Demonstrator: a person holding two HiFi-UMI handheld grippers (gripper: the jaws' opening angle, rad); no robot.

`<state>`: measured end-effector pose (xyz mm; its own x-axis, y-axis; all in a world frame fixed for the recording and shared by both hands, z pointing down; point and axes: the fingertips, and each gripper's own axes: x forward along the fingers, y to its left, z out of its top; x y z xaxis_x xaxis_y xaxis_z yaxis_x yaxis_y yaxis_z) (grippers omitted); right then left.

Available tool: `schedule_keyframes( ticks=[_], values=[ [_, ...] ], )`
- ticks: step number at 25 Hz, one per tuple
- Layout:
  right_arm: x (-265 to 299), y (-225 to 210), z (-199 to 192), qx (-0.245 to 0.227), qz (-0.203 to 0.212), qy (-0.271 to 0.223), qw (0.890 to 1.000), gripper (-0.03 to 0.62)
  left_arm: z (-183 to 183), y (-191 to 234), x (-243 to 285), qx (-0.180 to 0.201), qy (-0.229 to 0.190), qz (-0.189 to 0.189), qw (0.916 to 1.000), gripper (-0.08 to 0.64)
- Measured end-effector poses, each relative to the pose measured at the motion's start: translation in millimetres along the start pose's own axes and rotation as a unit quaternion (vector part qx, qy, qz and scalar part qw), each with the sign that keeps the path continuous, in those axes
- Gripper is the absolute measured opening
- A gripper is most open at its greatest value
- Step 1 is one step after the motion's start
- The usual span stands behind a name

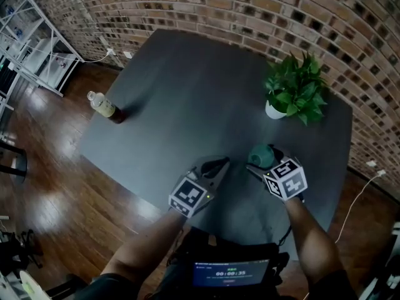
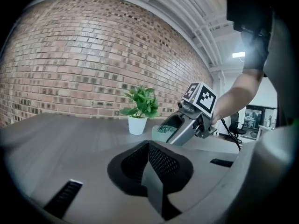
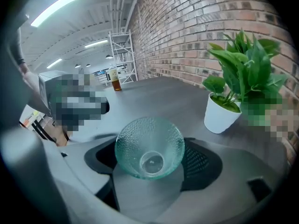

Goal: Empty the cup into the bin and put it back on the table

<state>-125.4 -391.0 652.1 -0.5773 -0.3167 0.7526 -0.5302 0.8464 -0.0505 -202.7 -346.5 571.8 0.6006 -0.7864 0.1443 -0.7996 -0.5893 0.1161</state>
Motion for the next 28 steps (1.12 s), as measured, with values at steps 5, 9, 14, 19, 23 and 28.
schedule_keyframes(
  ticks=[5,9,14,19,23,28],
  values=[
    [7,1,-5,0.002,-0.002,0.005,1.0,0.396,-8,2,1,-0.006,0.011,-0.002,0.9999,0.0],
    [10,0,-10,0.001,-0.004,0.002,1.0,0.397,-13,3,3,-0.005,0.01,-0.004,0.9999,0.0],
    [10,0,-10,0.008,0.006,0.0,1.0,0.403,-14,-1,4,-0.008,0.013,-0.01,0.9998,0.0],
    [11,2,-12,-0.01,-0.001,0.002,1.0,0.407,-14,-4,5,-0.013,0.015,-0.008,0.9998,0.0],
    [11,1,-13,-0.009,-0.009,0.0,1.0,0.413,-12,-6,2,-0.013,0.016,-0.009,0.9997,0.0],
    [-6,2,-5,0.0,-0.013,-0.023,1.0,0.413,-6,-4,-3,-0.004,0.004,-0.003,1.0,0.0]
  ],
)
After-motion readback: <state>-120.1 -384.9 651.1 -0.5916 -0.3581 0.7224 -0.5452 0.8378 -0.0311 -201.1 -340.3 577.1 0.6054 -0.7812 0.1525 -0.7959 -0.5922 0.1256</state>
